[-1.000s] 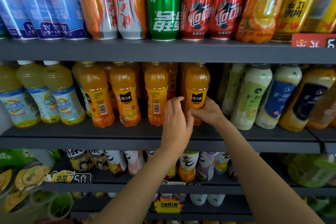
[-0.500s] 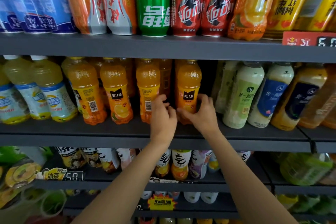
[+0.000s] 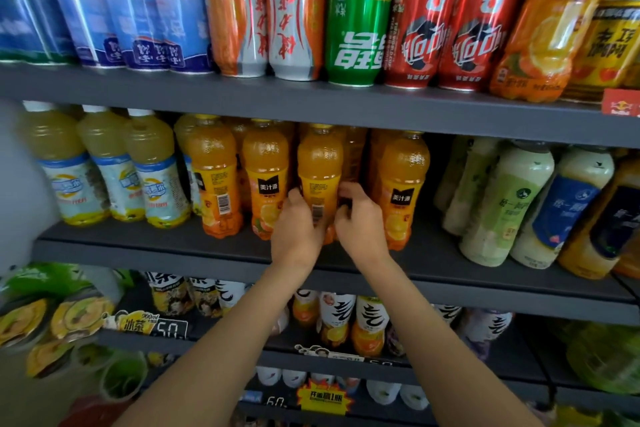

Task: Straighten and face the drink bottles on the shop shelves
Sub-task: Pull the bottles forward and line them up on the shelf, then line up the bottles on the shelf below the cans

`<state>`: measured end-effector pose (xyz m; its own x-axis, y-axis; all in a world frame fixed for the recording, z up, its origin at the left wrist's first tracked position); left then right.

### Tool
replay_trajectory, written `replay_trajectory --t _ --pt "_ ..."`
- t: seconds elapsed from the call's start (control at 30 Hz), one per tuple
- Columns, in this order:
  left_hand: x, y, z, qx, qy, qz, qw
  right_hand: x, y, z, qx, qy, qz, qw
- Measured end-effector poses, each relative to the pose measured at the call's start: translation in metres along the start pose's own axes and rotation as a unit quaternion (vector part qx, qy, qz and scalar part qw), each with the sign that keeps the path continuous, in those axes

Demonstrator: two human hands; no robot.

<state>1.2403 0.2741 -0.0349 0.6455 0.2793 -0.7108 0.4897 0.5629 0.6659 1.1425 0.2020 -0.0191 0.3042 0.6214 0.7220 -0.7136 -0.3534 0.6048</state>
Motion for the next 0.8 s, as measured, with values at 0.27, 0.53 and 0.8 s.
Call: replay_trajectory --t 0.27,0.53,0.8 --pt "0.003 0.019 -0.010 0.032 0.023 0.085 0.996 -0.028 -0.009 0.047 0.041 -0.155 0.030 0.987" --pt "0.005 0.019 -0.007 0.054 0.005 0.096 0.994 -0.038 -0.034 0.056 0.068 -0.177 0.054 0.980" --pt "0.004 0.018 -0.008 0.056 -0.002 0.100 0.993 -0.045 -0.029 0.053 0.044 -0.217 0.050 0.974"
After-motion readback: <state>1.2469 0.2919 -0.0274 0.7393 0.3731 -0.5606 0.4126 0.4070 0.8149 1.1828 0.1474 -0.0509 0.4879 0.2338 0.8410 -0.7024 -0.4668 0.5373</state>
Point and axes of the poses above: each hand's wrist, its own z-axis towards the middle knuckle, its own y-axis out of the back of the hand, x = y × z, the point moved 9 cm from there along z, towards the middle knuckle, and after that the axes turned 13 degrees about x, right-handed, at the moved point
